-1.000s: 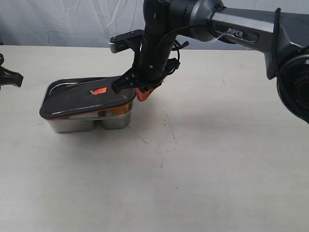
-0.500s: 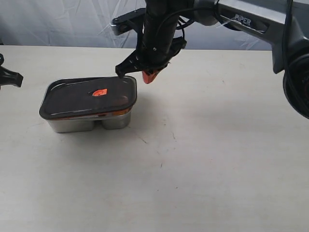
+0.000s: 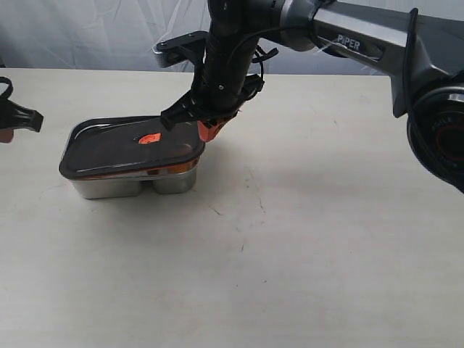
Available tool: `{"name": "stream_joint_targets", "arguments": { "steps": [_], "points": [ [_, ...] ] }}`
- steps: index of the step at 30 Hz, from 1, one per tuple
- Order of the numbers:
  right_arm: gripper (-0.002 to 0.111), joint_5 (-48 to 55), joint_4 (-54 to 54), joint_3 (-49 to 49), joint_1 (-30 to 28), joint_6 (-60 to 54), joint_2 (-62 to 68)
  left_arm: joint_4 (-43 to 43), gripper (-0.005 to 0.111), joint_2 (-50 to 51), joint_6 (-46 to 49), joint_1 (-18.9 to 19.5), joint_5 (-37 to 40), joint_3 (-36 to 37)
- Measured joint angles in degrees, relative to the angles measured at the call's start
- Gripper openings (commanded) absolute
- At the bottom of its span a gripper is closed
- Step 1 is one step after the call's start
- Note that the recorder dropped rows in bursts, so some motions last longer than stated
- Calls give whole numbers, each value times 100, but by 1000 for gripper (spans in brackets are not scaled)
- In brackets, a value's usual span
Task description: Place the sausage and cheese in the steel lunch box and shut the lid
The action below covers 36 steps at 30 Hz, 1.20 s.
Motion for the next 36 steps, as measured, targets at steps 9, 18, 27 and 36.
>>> {"name": "stream_joint_targets", "arguments": {
  "steps": [9, 18, 27, 36],
  "points": [
    [-1, -73, 283, 0, 0, -161, 0, -1949, 0, 671, 1590, 0, -204, 0],
    [-1, -61, 326, 0, 0, -195, 149, -2011, 0, 685, 1616, 0, -248, 0],
    [-1, -71, 360, 0, 0, -195, 266, -2371, 0, 685, 1820, 0, -84, 0],
    [-1, -129, 369, 0, 0, -195, 266, -4226, 0, 721, 3405, -11, 829, 0]
  ]
}}
